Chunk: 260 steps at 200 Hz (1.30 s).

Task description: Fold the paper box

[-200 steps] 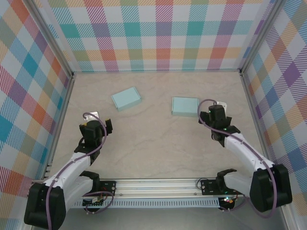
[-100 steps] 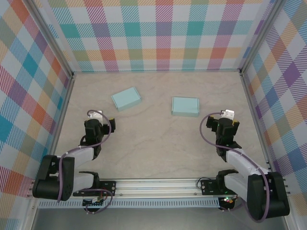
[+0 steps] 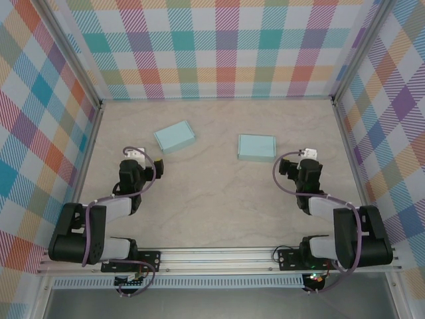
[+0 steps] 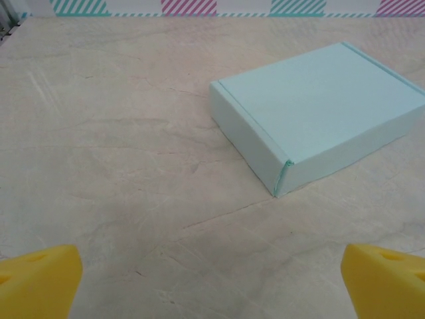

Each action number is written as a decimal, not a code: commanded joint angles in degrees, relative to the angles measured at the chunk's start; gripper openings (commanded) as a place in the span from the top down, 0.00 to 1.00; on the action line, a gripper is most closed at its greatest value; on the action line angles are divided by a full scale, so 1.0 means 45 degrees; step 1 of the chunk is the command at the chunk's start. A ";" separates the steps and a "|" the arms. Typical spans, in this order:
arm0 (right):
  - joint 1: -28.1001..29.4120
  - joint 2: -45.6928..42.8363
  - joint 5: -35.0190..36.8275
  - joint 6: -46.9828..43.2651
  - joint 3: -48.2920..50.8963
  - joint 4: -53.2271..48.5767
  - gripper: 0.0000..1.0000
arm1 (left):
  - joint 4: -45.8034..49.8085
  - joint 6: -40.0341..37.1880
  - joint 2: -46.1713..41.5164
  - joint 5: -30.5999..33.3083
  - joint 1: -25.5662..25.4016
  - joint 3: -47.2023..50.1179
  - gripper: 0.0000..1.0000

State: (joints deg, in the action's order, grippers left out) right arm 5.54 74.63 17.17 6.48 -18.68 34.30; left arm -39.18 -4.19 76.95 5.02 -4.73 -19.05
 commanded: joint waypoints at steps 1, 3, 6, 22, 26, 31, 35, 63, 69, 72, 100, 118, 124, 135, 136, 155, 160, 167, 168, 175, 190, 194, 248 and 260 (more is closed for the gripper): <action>-0.0094 0.0265 -0.0817 -0.0464 -0.0697 0.0731 0.00 | -0.0810 0.0499 0.0320 0.0211 0.0173 -0.0319 0.00; -0.0097 0.0294 -0.0825 -0.0503 -0.0685 0.0793 0.00 | -0.0997 0.0539 0.0395 0.0228 0.0187 -0.0240 0.00; -0.0098 0.0308 -0.0827 -0.0578 -0.0665 0.0885 0.00 | -0.1356 0.0615 0.0561 0.0257 0.0167 -0.0123 0.00; -0.0118 0.0408 -0.0773 -0.0873 -0.0457 0.1608 0.00 | -0.2830 0.0835 0.1836 0.0598 0.0176 -0.0005 0.00; -0.0136 0.0408 -0.0787 -0.0934 -0.0377 0.1822 0.00 | -0.2927 0.0869 0.2096 0.0640 0.0174 -0.0090 0.00; -0.0166 0.0460 -0.0834 -0.0998 -0.0254 0.2162 0.00 | -0.2841 0.0868 0.2324 0.0634 0.0185 -0.0225 0.00; -0.0193 0.0526 -0.0873 -0.1056 -0.0129 0.2507 0.00 | -0.2689 0.0830 0.2440 0.0524 0.0188 -0.0374 0.00; -0.0235 0.1316 -0.0876 -0.1146 0.0209 0.3947 0.00 | -0.1661 0.0522 0.2869 -0.0128 0.0191 -0.1108 0.00; -0.0252 0.1509 -0.0899 -0.1160 0.0121 0.3968 0.00 | -0.1480 0.0502 0.2834 -0.0147 0.0190 -0.1171 0.00; -0.0259 0.1610 -0.0899 -0.1159 0.0068 0.3977 0.00 | -0.1427 0.0501 0.2824 -0.0147 0.0189 -0.1186 0.00; -0.0265 0.2293 -0.1274 -0.1303 -0.0610 0.3408 0.01 | -0.1482 0.0515 0.2859 -0.0150 0.0175 -0.1177 0.00; -0.0538 0.2483 -0.1759 -0.1119 -0.0887 0.2942 0.00 | -0.1495 0.0505 0.2858 -0.0150 0.0179 -0.1178 0.00; -0.0634 0.2815 -0.1876 -0.1070 -0.0898 0.3109 0.00 | -0.1501 0.0516 0.2853 -0.0144 0.0177 -0.1177 0.00; -0.0786 0.3003 -0.2253 -0.1023 -0.0827 0.3559 0.00 | -0.1489 0.0510 0.2842 -0.0154 0.0188 -0.1187 0.00; -0.0803 0.2956 -0.2282 -0.1017 -0.0858 0.3398 0.00 | -0.1489 0.0505 0.2842 -0.0156 0.0171 -0.1182 0.00; -0.0860 0.2928 -0.2575 -0.1069 -0.0921 0.3165 0.00 | -0.1495 0.0514 0.2845 -0.0129 0.0177 -0.1163 0.00; -0.0866 0.2950 -0.2575 -0.1081 -0.0896 0.3257 0.00 | -0.1508 0.0504 0.2827 -0.0154 0.0181 -0.1155 0.00; -0.0863 0.2980 -0.2559 -0.1078 -0.0888 0.3335 0.00 | -0.1508 0.0506 0.2841 -0.0177 0.0190 -0.1167 0.00; -0.0861 0.2963 -0.2572 -0.1074 -0.0898 0.3305 0.00 | -0.1499 0.0503 0.2841 -0.0177 0.0191 -0.1162 0.00; -0.0870 0.2952 -0.2578 -0.1078 -0.0900 0.3245 0.00 | -0.1493 0.0507 0.2843 -0.0167 0.0192 -0.1171 0.00; -0.0870 0.2942 -0.2584 -0.1086 -0.0891 0.3265 0.00 | -0.1489 0.0501 0.2842 -0.0161 0.0187 -0.1168 0.00; -0.0861 0.2962 -0.2566 -0.1086 -0.0889 0.3306 0.00 | -0.1499 0.0515 0.2847 -0.0153 0.0175 -0.1160 0.00; -0.0881 0.2947 -0.2585 -0.1086 -0.0879 0.3270 0.00 | -0.1500 0.0482 0.2840 -0.0159 0.0192 -0.1168 0.00; -0.0864 0.2946 -0.2580 -0.1088 -0.0886 0.3273 0.00 | -0.1489 0.0488 0.2847 -0.0147 0.0192 -0.1164 0.00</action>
